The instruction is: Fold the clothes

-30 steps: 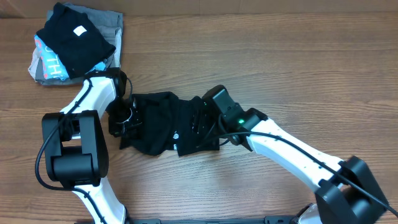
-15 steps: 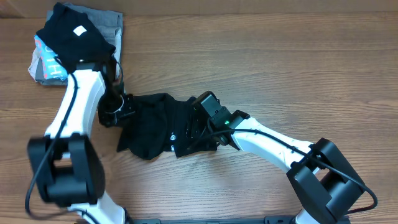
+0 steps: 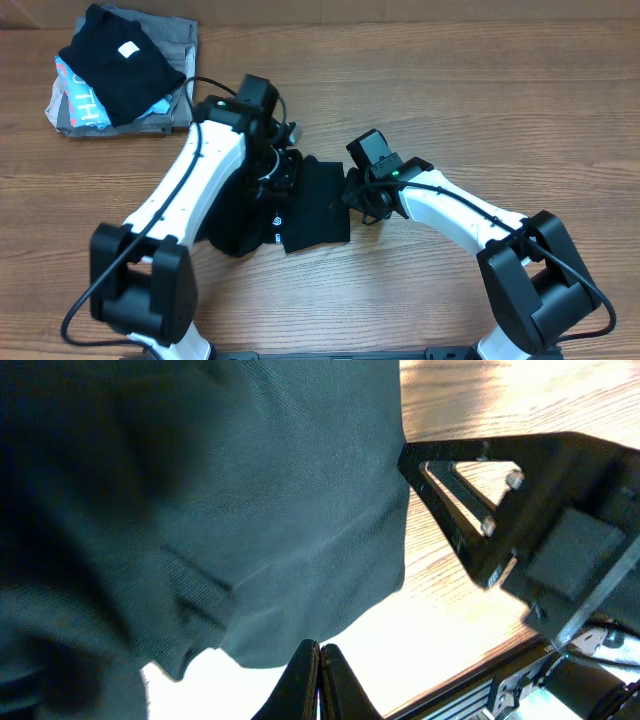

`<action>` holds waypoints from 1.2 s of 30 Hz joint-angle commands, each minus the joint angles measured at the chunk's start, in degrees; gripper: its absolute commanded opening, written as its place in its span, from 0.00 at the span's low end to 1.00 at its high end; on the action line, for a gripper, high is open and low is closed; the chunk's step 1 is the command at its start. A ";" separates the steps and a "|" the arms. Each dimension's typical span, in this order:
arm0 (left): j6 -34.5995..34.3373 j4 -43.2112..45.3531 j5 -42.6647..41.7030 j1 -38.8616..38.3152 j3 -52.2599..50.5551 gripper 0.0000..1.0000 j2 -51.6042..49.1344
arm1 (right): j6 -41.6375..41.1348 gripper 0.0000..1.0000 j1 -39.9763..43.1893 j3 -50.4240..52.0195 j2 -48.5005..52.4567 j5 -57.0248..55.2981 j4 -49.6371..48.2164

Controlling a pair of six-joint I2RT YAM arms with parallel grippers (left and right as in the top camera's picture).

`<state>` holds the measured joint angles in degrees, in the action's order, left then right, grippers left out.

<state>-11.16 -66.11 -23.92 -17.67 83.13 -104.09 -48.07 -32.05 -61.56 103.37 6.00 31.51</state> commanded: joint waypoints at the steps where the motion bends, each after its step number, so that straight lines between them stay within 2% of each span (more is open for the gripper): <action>1: -2.14 0.66 -1.18 -1.49 -0.61 0.04 -5.42 | 0.48 0.38 -0.50 -0.31 0.22 0.09 -0.15; 5: -2.99 1.84 2.16 -0.17 -0.61 0.04 -8.26 | 0.50 0.38 -0.50 -0.31 0.22 0.04 0.15; 17: -3.80 -0.44 10.86 4.33 -0.66 0.04 -8.33 | 0.48 0.38 -0.50 -0.26 0.22 0.07 0.13; 24: -4.72 -0.79 18.82 5.95 -0.83 0.04 -8.33 | 0.50 0.38 -0.50 -0.26 0.22 0.07 0.57; 36: -3.56 -2.82 20.06 21.20 -0.92 0.04 -8.33 | 0.50 0.38 -0.50 -0.28 0.22 0.04 0.96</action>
<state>-14.87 -68.25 -5.17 -0.12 82.63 -112.53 -47.94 -32.38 -61.56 103.37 6.13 32.62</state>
